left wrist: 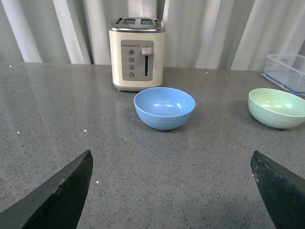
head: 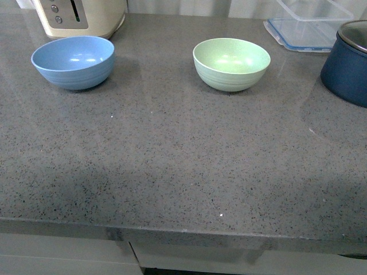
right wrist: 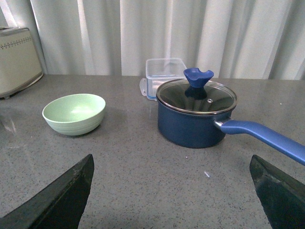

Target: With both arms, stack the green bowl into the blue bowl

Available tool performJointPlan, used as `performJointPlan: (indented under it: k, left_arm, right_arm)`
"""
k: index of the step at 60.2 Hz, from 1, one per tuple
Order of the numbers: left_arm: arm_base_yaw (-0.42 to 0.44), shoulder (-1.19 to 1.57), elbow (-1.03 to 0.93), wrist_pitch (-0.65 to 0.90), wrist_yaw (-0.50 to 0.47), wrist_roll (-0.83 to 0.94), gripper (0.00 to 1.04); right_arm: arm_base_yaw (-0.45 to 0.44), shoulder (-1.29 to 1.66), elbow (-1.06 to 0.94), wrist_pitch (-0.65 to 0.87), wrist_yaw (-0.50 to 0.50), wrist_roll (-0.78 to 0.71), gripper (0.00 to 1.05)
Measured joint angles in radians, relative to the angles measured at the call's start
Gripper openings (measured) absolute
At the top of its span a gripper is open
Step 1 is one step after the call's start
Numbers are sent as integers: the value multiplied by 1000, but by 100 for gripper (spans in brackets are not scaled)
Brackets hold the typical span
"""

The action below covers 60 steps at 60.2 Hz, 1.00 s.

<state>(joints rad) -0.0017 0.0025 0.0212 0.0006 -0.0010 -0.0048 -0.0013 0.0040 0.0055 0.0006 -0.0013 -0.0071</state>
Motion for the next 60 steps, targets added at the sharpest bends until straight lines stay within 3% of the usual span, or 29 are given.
performJointPlan:
  k: [16, 17, 20, 21, 23, 26, 34, 40, 45, 60]
  left_arm:
    - [-6, 7, 3, -6, -27, -5, 98]
    - [-31, 35, 15, -48, -114, -55, 98]
    - [-159, 270, 122, -261, -588, -260, 98]
    - [-168, 326, 132, -262, -679, -310, 98]
    - [-160, 438, 135, -221, -845, -394, 98]
    - [-129, 507, 138, -142, -921, -415, 98]
    - [-29, 637, 199, 84, -821, -365, 98]
    - [43, 778, 278, 239, -649, -301, 98]
    - [84, 908, 360, 281, -513, -283, 98]
    - [89, 1203, 617, 235, -341, -267, 98]
  right_arm:
    - [0, 0, 0, 0, 0, 0, 95]
    - [0, 0, 0, 0, 0, 0, 95]
    - [0, 0, 0, 0, 0, 0, 95]
    - [0, 0, 0, 0, 2, 1, 95]
    - [0, 0, 0, 0, -2, 0, 95]
    - [0, 1, 0, -1, -1, 1, 95]
    - [0, 0, 0, -1, 0, 1, 95]
    - [0, 0, 0, -1, 0, 1, 95]
    - [0, 0, 0, -1, 0, 1, 95]
    - [0, 0, 0, -1, 0, 1, 95]
